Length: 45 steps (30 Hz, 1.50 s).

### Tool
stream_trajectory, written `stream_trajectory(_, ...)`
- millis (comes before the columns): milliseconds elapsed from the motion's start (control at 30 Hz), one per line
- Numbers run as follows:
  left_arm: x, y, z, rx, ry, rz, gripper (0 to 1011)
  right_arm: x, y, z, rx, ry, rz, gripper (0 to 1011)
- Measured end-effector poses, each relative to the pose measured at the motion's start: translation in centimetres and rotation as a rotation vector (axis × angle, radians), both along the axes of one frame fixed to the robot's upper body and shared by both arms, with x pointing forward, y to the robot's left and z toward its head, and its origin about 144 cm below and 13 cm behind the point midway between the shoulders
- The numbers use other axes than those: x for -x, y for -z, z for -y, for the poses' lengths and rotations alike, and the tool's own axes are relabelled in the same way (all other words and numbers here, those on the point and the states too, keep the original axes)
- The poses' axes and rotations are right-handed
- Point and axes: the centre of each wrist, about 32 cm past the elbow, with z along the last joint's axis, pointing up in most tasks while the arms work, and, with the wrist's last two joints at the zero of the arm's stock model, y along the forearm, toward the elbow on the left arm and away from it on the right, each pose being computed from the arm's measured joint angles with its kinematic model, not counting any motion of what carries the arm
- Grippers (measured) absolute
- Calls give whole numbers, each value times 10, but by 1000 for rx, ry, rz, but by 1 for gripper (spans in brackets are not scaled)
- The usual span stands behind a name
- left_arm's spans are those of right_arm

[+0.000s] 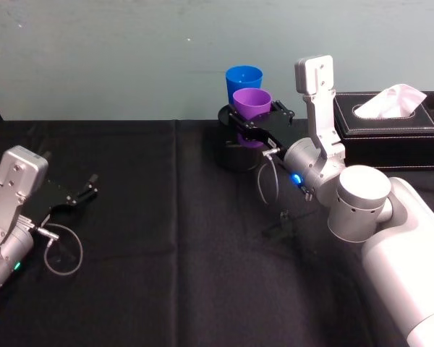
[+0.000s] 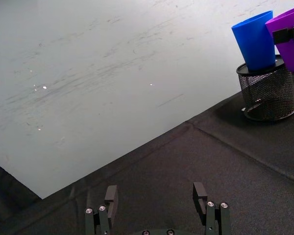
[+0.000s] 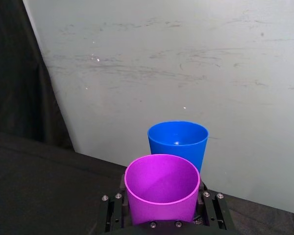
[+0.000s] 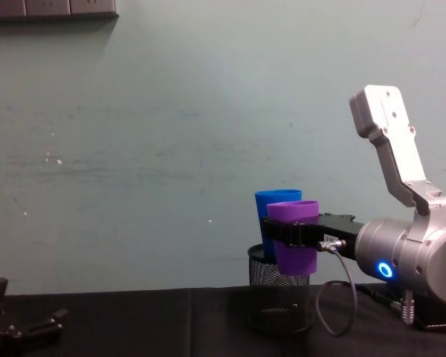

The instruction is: Pick up one cup with a gripper and tap it against the other cup.

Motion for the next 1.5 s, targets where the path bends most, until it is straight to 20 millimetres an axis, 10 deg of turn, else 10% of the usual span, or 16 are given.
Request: stream_trajectory(1500,0,0,0,0,0,0,1000,0,0,0,0,0,0,731)
